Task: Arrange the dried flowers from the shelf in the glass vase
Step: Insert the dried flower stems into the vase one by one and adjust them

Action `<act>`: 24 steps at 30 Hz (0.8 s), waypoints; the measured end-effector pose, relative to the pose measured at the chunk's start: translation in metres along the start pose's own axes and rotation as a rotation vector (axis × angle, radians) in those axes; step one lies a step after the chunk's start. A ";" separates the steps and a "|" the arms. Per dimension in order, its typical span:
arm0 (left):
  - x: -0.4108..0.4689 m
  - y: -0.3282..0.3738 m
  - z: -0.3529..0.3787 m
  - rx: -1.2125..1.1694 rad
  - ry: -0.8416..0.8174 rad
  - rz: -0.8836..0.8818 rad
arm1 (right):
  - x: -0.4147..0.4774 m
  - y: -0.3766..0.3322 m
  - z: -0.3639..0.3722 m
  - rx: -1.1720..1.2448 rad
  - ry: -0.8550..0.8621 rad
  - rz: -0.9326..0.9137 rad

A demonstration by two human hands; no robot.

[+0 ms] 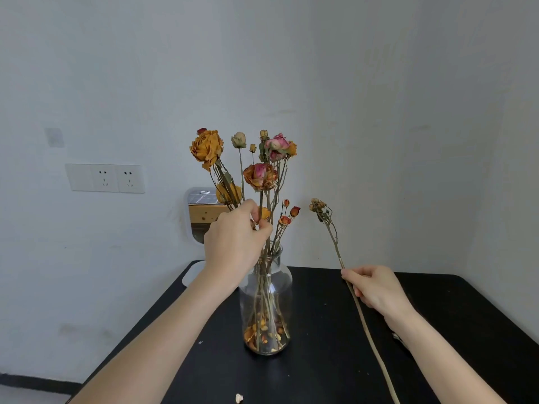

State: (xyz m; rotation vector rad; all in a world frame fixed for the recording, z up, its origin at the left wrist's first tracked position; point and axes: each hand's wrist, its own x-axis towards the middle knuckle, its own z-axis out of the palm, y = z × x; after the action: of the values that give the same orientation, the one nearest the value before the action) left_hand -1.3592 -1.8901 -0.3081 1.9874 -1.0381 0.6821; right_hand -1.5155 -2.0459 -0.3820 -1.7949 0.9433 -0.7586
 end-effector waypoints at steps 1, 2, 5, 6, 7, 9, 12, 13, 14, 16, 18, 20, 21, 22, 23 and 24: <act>0.000 0.000 0.001 -0.004 0.009 -0.002 | 0.000 0.000 0.000 0.002 -0.002 -0.001; 0.001 0.001 0.001 -0.012 0.023 -0.003 | 0.000 0.000 0.001 0.003 -0.003 -0.001; 0.004 0.003 0.001 -0.057 0.104 -0.007 | 0.001 0.000 0.001 0.005 -0.001 -0.001; 0.005 0.003 0.001 -0.067 0.113 -0.014 | 0.001 0.000 0.000 0.006 0.002 -0.002; 0.005 0.002 0.002 -0.071 0.105 -0.023 | 0.001 0.001 0.000 0.006 0.004 -0.002; 0.002 -0.003 0.005 -0.069 0.074 -0.036 | 0.002 0.002 -0.001 0.006 0.004 0.000; -0.002 -0.010 0.008 -0.061 0.065 -0.039 | 0.002 0.003 0.000 0.006 0.004 0.001; -0.002 -0.011 0.008 -0.056 0.066 -0.032 | 0.002 0.003 0.001 0.007 0.004 0.001; -0.001 -0.012 0.008 -0.051 0.066 -0.022 | 0.002 0.004 0.001 0.009 0.003 0.002; -0.001 -0.011 0.007 -0.051 0.062 -0.004 | 0.002 0.003 0.003 0.010 0.007 0.006; -0.008 -0.013 0.006 -0.096 0.063 0.011 | 0.002 0.003 0.004 0.006 0.014 0.008; -0.024 -0.018 0.007 -0.203 0.071 0.042 | 0.002 0.003 0.004 0.004 0.018 0.006; -0.034 -0.022 0.008 -0.250 0.071 0.056 | 0.003 0.003 0.004 0.004 0.021 0.006; -0.045 -0.027 0.010 -0.277 0.073 0.058 | 0.003 0.003 0.003 0.006 0.024 0.006; -0.055 -0.033 0.013 -0.288 0.078 0.037 | 0.004 0.003 0.002 0.011 0.028 0.005; -0.063 -0.039 0.018 -0.294 0.081 -0.009 | 0.004 0.002 0.001 0.019 0.033 0.001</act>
State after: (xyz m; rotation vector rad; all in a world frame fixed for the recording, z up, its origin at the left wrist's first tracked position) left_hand -1.3576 -1.8638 -0.3791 1.6968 -1.0178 0.5646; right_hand -1.5129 -2.0496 -0.3843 -1.7700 0.9559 -0.7962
